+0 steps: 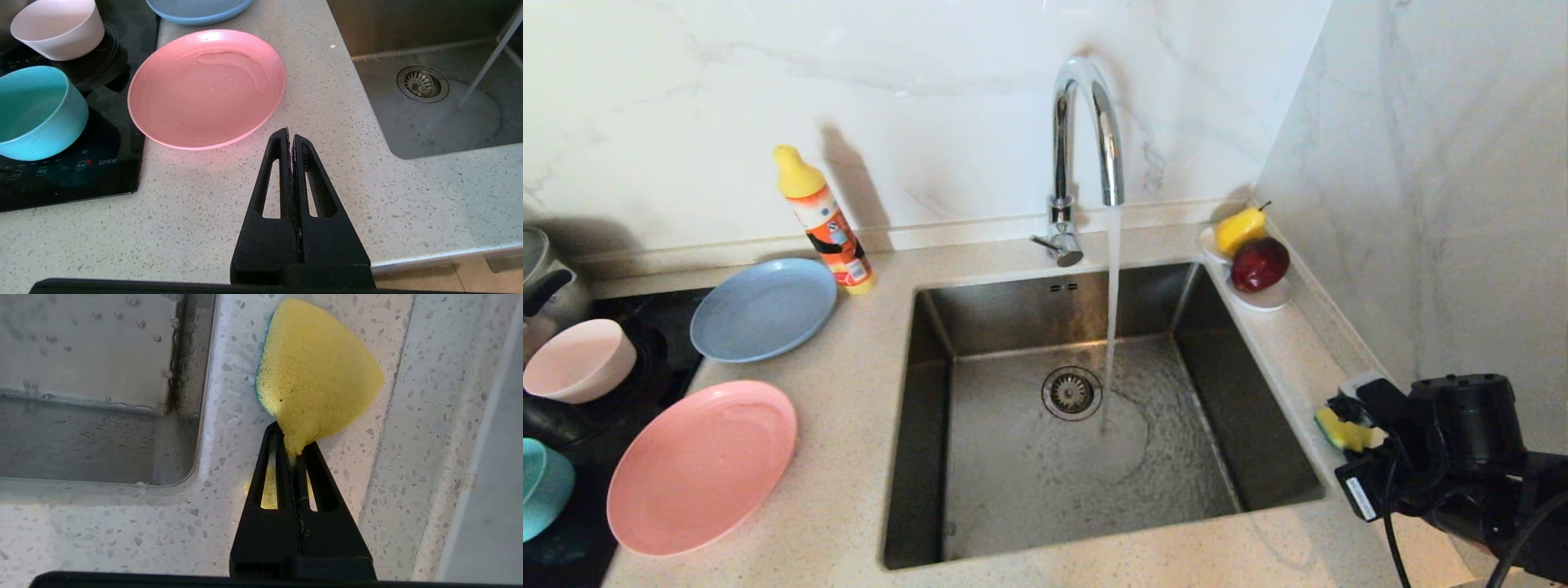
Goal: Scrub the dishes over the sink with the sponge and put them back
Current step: Put down the sponge
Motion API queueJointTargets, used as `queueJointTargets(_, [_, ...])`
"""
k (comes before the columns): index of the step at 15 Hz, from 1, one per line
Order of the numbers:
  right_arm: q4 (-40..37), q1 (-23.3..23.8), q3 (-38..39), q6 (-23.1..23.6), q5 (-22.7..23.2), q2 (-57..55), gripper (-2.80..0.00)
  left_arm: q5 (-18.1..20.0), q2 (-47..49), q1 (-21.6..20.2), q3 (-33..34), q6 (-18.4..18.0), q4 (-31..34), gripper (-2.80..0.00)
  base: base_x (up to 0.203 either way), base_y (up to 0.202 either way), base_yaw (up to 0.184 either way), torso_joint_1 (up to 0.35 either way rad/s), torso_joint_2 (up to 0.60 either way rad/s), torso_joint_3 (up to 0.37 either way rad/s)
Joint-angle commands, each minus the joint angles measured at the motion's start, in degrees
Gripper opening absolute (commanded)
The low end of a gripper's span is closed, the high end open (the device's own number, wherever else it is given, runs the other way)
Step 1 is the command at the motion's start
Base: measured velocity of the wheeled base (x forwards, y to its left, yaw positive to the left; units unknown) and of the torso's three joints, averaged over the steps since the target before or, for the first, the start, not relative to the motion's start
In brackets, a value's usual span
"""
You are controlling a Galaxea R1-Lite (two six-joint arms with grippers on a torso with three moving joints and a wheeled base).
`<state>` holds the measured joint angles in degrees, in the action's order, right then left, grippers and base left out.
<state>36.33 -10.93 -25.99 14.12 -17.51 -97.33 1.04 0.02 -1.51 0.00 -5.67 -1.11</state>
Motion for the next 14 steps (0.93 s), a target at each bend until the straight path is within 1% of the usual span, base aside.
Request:
queueJointTargets(1, [0.2, 0.1, 0.2, -0.2, -0.1, -0.1, -2.80, 0.0, 0.1, 0.0, 1.0, 0.0, 0.0, -2.80, 0.000, 0.000, 0.000, 0.000, 0.00, 0.000])
queueJointTargets(2, [0.0, 0.1, 0.4, -0.3, 0.2, -0.1, -2.80, 0.0, 0.1, 0.0, 1.0, 0.0, 0.0, -2.80, 0.000, 0.000, 0.000, 0.000, 0.00, 0.000])
queueJointTargets(3, [0.0, 0.1, 0.3, -0.4, 0.2, -0.1, 0.00, 0.0, 0.1, -0.1, 1.0, 0.0, 0.0, -2.80, 0.000, 0.000, 0.000, 0.000, 0.00, 0.000])
queueJointTargets(10, [-0.6, 0.1, -1.3, -0.7, 0.2, 0.8, 0.00, 0.0, 0.1, -0.1, 1.0, 0.0, 0.0, -2.80, 0.000, 0.000, 0.000, 0.000, 0.00, 0.000])
queueJointTargets(12, [-1.8, 0.0, -1.5, -2.1, 0.4, 0.6, 0.00, 0.0, 0.2, 0.0, 1.0, 0.0, 0.0, -2.80, 0.000, 0.000, 0.000, 0.000, 0.00, 0.000])
queueJointTargets(14, [-4.1, -0.1, -3.2, -5.0, 0.5, 1.0, 0.00, 0.0, 0.1, -0.1, 1.0, 0.0, 0.0, -2.80, 0.000, 0.000, 0.000, 0.000, 0.00, 0.000])
